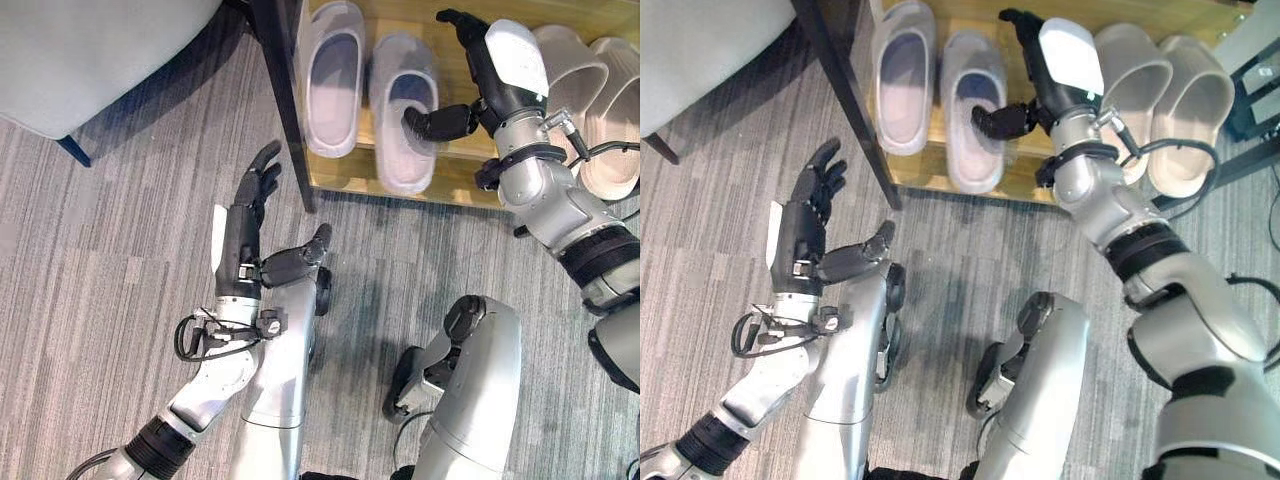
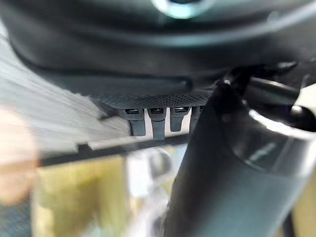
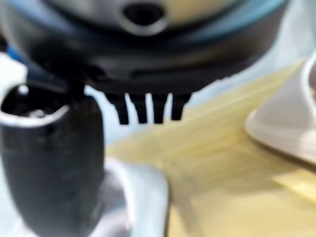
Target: Arrange the slippers neatly on the shoe rack.
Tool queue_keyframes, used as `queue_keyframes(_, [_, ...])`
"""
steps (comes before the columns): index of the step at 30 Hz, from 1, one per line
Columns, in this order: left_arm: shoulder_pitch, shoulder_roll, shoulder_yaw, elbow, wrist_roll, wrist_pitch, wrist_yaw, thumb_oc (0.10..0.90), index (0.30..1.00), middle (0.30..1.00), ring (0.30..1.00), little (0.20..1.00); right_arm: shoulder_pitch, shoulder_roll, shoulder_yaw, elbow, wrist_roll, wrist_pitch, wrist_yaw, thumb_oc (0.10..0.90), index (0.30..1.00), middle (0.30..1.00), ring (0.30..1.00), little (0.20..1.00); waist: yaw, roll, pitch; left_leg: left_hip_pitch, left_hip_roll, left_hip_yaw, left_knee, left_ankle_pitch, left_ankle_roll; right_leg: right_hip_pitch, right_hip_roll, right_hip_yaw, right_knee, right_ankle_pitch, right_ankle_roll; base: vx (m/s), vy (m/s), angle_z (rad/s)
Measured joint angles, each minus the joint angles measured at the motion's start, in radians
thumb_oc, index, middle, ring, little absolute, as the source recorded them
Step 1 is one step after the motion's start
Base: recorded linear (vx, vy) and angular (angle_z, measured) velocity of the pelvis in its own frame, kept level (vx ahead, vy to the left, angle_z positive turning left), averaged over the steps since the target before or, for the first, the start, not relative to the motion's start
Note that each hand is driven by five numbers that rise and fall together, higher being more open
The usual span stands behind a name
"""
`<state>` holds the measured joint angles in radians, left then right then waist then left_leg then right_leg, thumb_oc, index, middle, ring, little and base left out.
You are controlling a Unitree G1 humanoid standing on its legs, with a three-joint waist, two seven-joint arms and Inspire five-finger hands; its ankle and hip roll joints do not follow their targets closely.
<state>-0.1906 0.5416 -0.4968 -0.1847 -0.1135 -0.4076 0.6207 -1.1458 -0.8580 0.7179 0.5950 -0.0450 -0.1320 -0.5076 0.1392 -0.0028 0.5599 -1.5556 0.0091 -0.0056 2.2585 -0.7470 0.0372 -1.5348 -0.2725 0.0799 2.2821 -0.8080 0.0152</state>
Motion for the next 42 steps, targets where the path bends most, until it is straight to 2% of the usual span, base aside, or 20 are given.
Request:
queue_keyframes(3, [-0.009,-0.007,0.009,0.01,-0.001,0.043,0.008,0.8,0.9,0.9,0.9,0.9,0.014,-0.001,-0.041,-0.017,-0.041,0.029,-0.028,0.8,0.9,0.9,0.9,0.9,-0.016,-0.001,0.0,0.002,0.01,-0.009,0.003,-0.001,0.001,-0.003,0.009,-0.008,0.001,0.006,-0.013,-0.01,-0.029,-0.08])
queue_keyframes(8, [-0.021,-0.035,0.024,0.01,0.018,0.067,0.03,0.8,0.9,0.9,0.9,0.9,0.056,0.002,-0.138,-0.077,-0.11,0.056,-0.097,0.8,0.9,0.9,0.9,0.9,-0.04,-0.001,0.0,0.002,0.011,-0.015,0.002,-0.004,-0.005,-0.004,0.013,-0.014,0.001,0.007,-0.014,0.0,-0.01,-0.01])
queue_keyframes(10, [-0.029,-0.049,0.042,0.011,0.019,0.068,0.041,0.8,0.9,0.9,0.9,0.9,0.124,0.005,-0.214,-0.17,-0.118,0.056,-0.12,0.8,0.9,0.9,0.9,0.9,-0.042,-0.001,0.0,0.002,0.012,-0.015,0.003,-0.007,-0.011,-0.008,0.022,-0.015,0.001,0.007,-0.014,0.01,-0.007,-0.08])
queue_keyframes(12, [-0.039,-0.05,0.049,0.011,0.019,0.07,0.053,0.8,0.9,0.9,0.9,0.9,0.153,0.003,-0.228,-0.209,-0.125,0.056,-0.125,0.8,0.9,0.9,0.9,0.9,-0.054,-0.001,0.0,0.003,0.012,-0.016,0.003,-0.008,-0.014,-0.009,0.023,-0.015,0.002,0.007,-0.014,0.0,0.002,-0.03])
queue_keyframes(17, [-0.031,-0.053,0.089,0.007,0.024,0.091,0.049,0.8,0.9,0.9,0.9,0.9,0.387,-0.002,-0.326,-0.492,-0.126,0.023,-0.094,0.8,0.9,0.9,0.9,0.9,-0.068,-0.003,0.001,0.006,0.012,-0.018,0.005,-0.009,-0.015,-0.008,0.024,-0.016,0.006,0.008,-0.017,0.0,0.0,0.0])
queue_keyframes(21, [0.048,-0.046,0.11,-0.029,0.038,0.104,0.042,0.8,0.9,0.9,0.9,0.9,0.511,-0.03,-0.337,-0.624,-0.137,-0.02,-0.04,0.8,0.9,0.9,0.9,0.9,-0.075,-0.008,0.001,0.008,0.012,-0.02,0.008,-0.009,-0.015,-0.008,0.025,-0.015,0.01,0.008,-0.018,0.0,0.0,0.0])
queue_keyframes(27, [0.142,-0.043,0.116,-0.071,0.041,0.106,0.039,0.8,0.9,0.9,0.9,0.9,0.592,-0.035,-0.33,-0.65,-0.138,-0.034,0.04,0.8,0.9,0.9,0.9,0.9,-0.068,-0.01,0.001,0.006,0.012,-0.021,0.014,-0.009,-0.015,-0.01,0.025,-0.014,0.016,0.008,-0.019,0.0,0.0,0.0])
queue_keyframes(33, [0.153,-0.042,0.115,-0.071,0.041,0.106,0.032,0.8,0.9,0.9,0.9,0.9,0.592,-0.035,-0.271,-0.622,-0.127,-0.035,0.08,0.8,0.9,0.9,0.9,0.9,-0.068,-0.01,0.001,-0.002,0.012,-0.026,0.021,-0.01,-0.015,-0.013,0.025,-0.018,0.02,0.008,-0.019,0.0,0.0,0.0])
queue_keyframes(42, [0.148,-0.04,0.106,-0.051,0.038,0.104,0.018,0.8,0.9,0.9,0.9,0.9,0.479,-0.031,-0.167,-0.481,-0.085,-0.037,0.128,0.8,0.9,0.9,0.9,0.9,-0.061,-0.012,0.001,-0.002,0.012,-0.027,0.021,-0.01,-0.015,-0.012,0.025,-0.019,0.02,0.008,-0.019,0.0,0.0,0.0])
